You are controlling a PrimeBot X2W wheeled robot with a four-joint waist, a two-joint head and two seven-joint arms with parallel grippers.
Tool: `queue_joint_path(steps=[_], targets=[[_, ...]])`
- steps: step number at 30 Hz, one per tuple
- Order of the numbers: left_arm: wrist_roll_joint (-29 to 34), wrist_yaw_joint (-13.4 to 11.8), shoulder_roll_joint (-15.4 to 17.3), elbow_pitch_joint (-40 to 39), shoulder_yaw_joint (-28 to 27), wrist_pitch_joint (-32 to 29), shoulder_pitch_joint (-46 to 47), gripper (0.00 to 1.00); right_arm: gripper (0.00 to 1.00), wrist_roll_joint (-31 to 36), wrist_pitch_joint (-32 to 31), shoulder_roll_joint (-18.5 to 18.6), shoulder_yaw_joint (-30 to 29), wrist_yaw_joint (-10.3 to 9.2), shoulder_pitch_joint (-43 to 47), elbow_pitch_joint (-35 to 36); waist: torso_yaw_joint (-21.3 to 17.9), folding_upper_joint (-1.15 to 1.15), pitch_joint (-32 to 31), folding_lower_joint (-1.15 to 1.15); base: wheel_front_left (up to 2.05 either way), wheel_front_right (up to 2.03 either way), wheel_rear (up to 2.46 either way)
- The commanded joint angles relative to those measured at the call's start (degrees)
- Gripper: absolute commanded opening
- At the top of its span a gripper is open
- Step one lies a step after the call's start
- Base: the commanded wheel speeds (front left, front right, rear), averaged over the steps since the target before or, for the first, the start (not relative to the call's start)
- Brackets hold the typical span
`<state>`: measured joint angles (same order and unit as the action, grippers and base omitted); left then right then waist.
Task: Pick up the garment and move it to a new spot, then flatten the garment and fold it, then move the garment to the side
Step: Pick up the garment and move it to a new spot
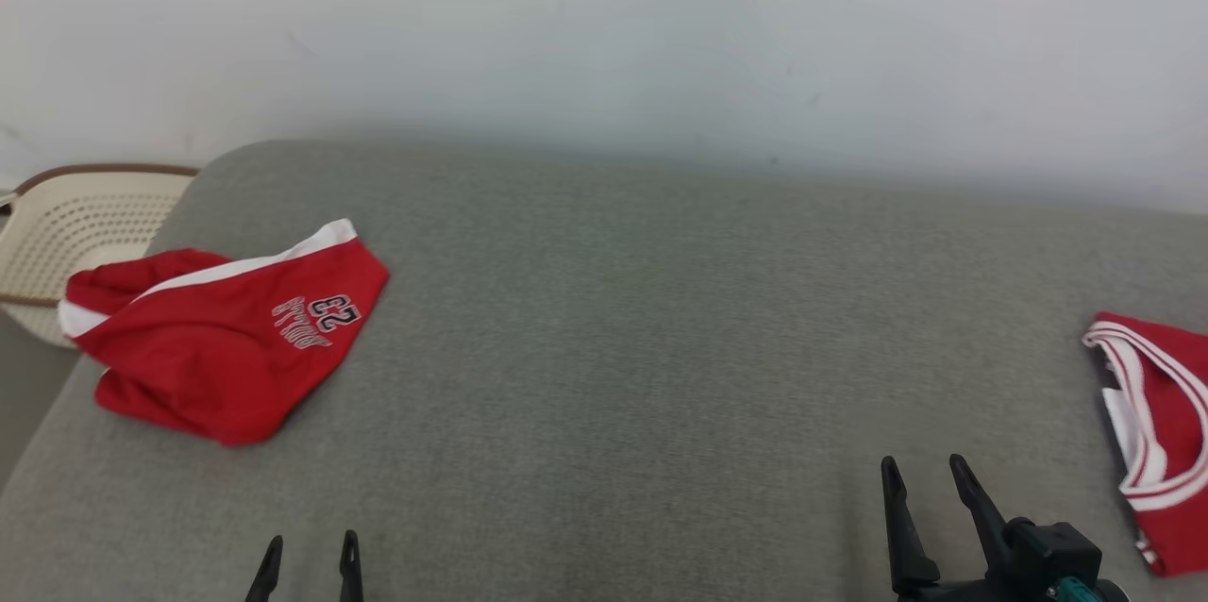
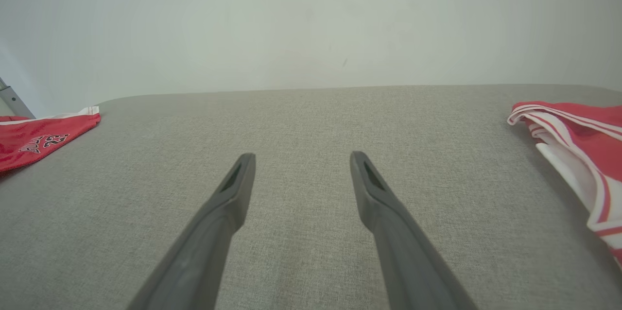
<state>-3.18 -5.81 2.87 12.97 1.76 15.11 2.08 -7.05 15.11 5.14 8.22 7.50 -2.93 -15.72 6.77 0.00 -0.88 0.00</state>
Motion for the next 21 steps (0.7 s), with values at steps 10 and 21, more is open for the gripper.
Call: queue_joint_path(steps=[10,21], targets=[[-1.00,-0.54,0.03,0.08,-2.94,0.03,-2.02,1.00,1.00,-0.42,0.03,0.32,2.87,-0.03,-1.68,0.33,10.49,0.00,2.23,0.00,0.00,0.00,0.00],[-2.19,-0.03,0.03,1.00,-4.21,0.03,-1.21,1.00,1.00,-0.80,0.03,0.92,5.44,-0.03,-2.78,-0.76,15.62,0.00,2.95,0.00,0.00,0.00,0.00]])
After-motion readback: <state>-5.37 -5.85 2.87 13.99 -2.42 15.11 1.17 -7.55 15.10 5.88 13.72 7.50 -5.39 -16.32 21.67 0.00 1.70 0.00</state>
